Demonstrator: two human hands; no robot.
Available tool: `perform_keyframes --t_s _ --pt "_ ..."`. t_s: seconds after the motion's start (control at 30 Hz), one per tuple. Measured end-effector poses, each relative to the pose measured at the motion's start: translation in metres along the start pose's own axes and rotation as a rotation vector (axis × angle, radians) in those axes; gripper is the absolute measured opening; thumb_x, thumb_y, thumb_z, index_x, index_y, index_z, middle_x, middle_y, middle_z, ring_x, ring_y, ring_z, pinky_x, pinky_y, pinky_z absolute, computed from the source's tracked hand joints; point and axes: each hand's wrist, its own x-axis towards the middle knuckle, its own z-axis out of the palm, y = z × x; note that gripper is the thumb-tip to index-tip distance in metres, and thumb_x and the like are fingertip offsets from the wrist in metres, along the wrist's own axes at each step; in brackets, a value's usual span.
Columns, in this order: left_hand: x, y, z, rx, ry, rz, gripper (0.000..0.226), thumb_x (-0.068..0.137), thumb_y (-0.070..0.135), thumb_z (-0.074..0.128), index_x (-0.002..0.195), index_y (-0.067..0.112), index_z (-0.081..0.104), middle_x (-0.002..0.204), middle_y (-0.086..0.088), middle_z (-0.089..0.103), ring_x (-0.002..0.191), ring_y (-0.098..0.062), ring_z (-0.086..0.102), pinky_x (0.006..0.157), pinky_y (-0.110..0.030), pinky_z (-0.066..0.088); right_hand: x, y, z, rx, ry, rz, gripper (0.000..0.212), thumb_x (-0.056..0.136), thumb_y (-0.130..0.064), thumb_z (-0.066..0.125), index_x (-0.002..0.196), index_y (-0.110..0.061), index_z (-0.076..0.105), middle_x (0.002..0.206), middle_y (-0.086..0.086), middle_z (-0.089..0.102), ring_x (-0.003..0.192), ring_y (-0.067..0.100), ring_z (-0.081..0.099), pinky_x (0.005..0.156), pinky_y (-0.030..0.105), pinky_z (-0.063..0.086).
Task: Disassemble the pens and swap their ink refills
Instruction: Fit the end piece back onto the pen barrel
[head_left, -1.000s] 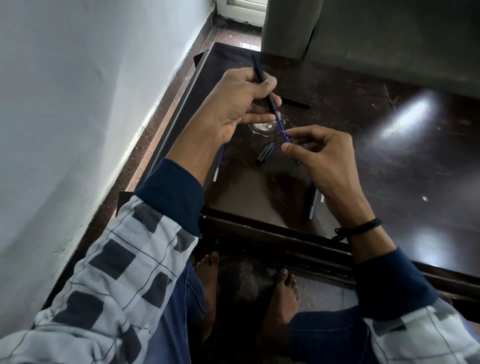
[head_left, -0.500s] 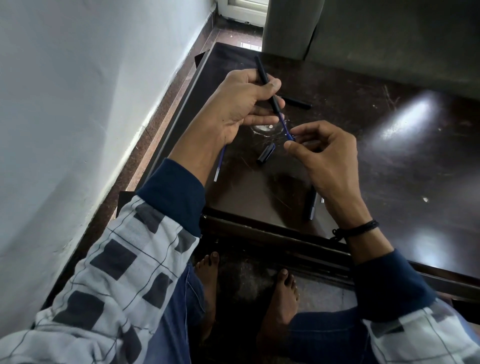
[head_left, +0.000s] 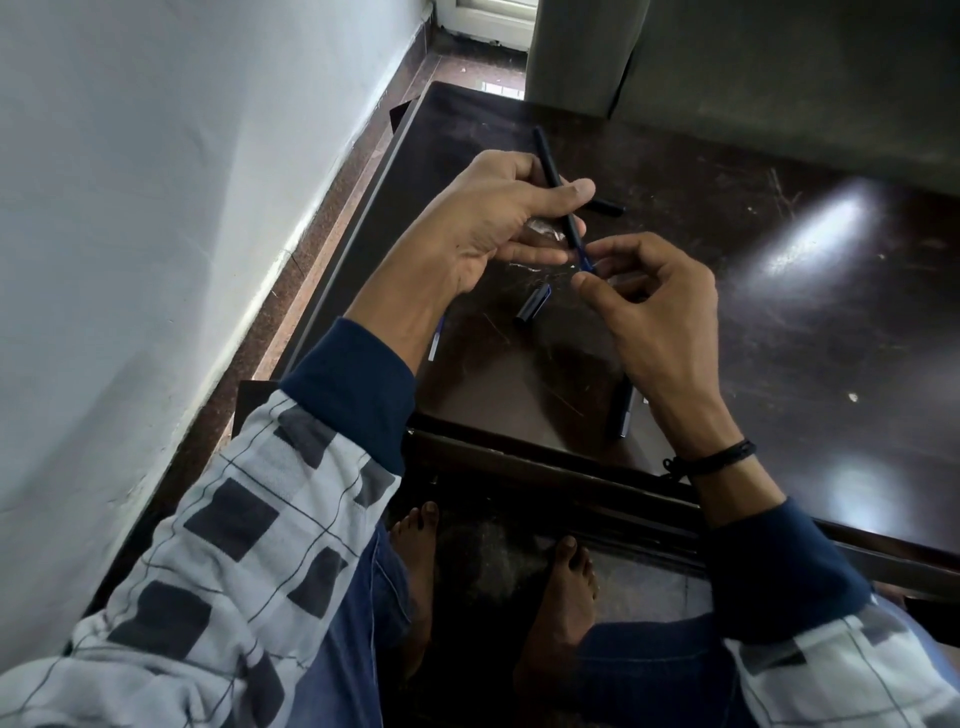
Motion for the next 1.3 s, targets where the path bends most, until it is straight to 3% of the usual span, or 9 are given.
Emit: perform_keyframes --t_s 0.43,0.6,0.77,0.93,1.13,1.3 --pt "0.0017 -0.0026 0.0045 0.029 -0.053 0.015 0.026 0.089 0.015 0.079 0.108 0.004 0.065 0.09 -0.012 0.078 0.088 -0.029 0.078 0.073 -0.033 0.064 0.0005 -0.0015 -0.0011 0.029 0.049 0.016 0.018 0.087 -0.024 0.084 0.1 -0.024 0.071 0.09 -0.014 0.071 0.079 0.002 0.069 0.069 0.013 0.053" --pt "0.0012 -0.0018 0.0037 0.026 -0.062 0.024 0.028 0.089 0.014 0.08 0.109 0.003 0.064 0.09 -0.011 0.078 0.088 -0.028 0.079 0.074 -0.033 0.063 -0.0006 -0.0017 -0.0016 0.034 0.064 0.034 0.017 0.086 -0.026 0.084 0.097 -0.025 0.072 0.09 -0.012 0.073 0.079 0.007 0.071 0.07 0.021 0.058" --pt "0.0012 -0.0026 0.0044 0.024 -0.069 0.035 0.026 0.089 0.014 0.08 0.107 0.004 0.064 0.09 -0.012 0.078 0.087 -0.027 0.078 0.073 -0.033 0.063 -0.0012 -0.0023 -0.0026 0.034 0.061 0.044 0.016 0.086 -0.027 0.084 0.096 -0.026 0.071 0.09 -0.011 0.073 0.078 0.007 0.072 0.069 0.021 0.059" --pt "0.0019 -0.0024 0.0039 0.024 -0.078 0.045 0.024 0.089 0.012 0.079 0.105 0.005 0.063 0.091 -0.012 0.078 0.084 -0.023 0.078 0.07 -0.03 0.062 0.0003 -0.0009 -0.0029 0.198 0.054 0.118 0.016 0.084 -0.022 0.086 0.092 -0.025 0.073 0.094 -0.001 0.077 0.083 0.016 0.075 0.077 0.033 0.062" --pt "0.0041 -0.005 0.0036 0.037 -0.082 0.074 0.021 0.089 0.011 0.079 0.102 0.006 0.063 0.091 -0.013 0.079 0.086 -0.023 0.079 0.073 -0.032 0.062 0.0011 -0.0025 -0.0057 0.375 -0.001 0.188 0.01 0.091 -0.012 0.079 0.098 -0.012 0.073 0.091 0.009 0.079 0.074 0.013 0.072 0.069 0.02 0.054" --pt "0.0033 -0.0042 0.0045 -0.004 -0.077 0.081 0.014 0.092 0.008 0.075 0.097 0.009 0.062 0.088 -0.012 0.078 0.085 -0.022 0.078 0.069 -0.028 0.061 0.0025 -0.0004 -0.0049 0.352 -0.061 0.184 0.017 0.091 -0.017 0.08 0.104 -0.018 0.071 0.09 0.006 0.078 0.076 0.017 0.073 0.071 0.026 0.056"
